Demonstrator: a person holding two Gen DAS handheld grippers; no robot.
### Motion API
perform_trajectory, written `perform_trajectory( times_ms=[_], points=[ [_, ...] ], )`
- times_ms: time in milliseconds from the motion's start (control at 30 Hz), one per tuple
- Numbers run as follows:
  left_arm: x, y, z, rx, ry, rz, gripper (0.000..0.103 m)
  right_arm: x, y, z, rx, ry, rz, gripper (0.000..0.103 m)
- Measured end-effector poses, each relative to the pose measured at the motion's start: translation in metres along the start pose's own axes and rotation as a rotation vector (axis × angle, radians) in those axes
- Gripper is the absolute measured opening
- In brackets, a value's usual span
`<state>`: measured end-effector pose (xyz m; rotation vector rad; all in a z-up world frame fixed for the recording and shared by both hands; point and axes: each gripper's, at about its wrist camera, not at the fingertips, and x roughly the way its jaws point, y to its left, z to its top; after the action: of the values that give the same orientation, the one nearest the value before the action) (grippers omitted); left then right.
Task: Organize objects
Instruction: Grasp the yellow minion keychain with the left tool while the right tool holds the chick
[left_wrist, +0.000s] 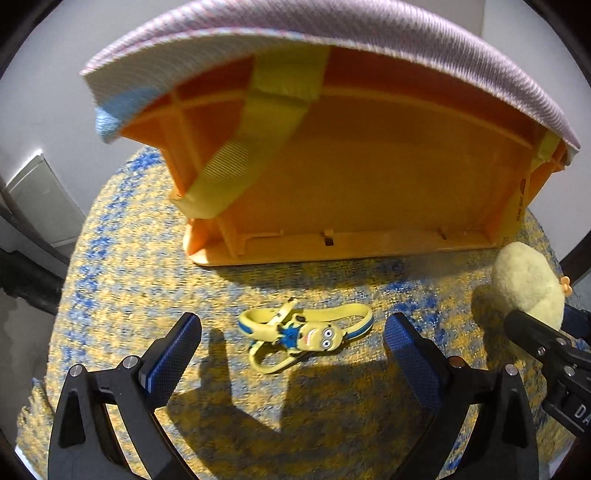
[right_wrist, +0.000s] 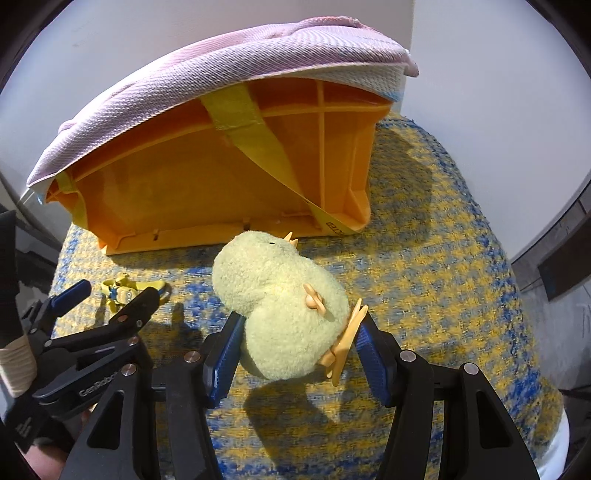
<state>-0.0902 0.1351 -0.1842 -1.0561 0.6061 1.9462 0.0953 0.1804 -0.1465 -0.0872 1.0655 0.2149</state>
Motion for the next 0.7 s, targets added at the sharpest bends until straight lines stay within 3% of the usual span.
perform_trajectory(
  times_ms=[133,200,233,700],
  points=[
    [0.007,-0.006,0.0,0.011,0.003,-0.007,0.097,0.0,-0.003,-0.005,0.006,0.005,0.001,0.058],
    [0.012,-0.007,0.0,0.011,0.016,-0.017,0.09,0.0,-0.004,-0.006,0.009,0.007,0.001,0.058],
    [0.014,-0.007,0.0,0.011,0.023,-0.022,0.081,0.0,-0.005,-0.008,0.011,0.008,0.0,0.058],
    [-0.002,-0.007,-0.003,0.026,-0.008,-0.011,0.074,-0.019,-0.004,-0.025,0.008,-0.006,0.002,0.058]
  ],
)
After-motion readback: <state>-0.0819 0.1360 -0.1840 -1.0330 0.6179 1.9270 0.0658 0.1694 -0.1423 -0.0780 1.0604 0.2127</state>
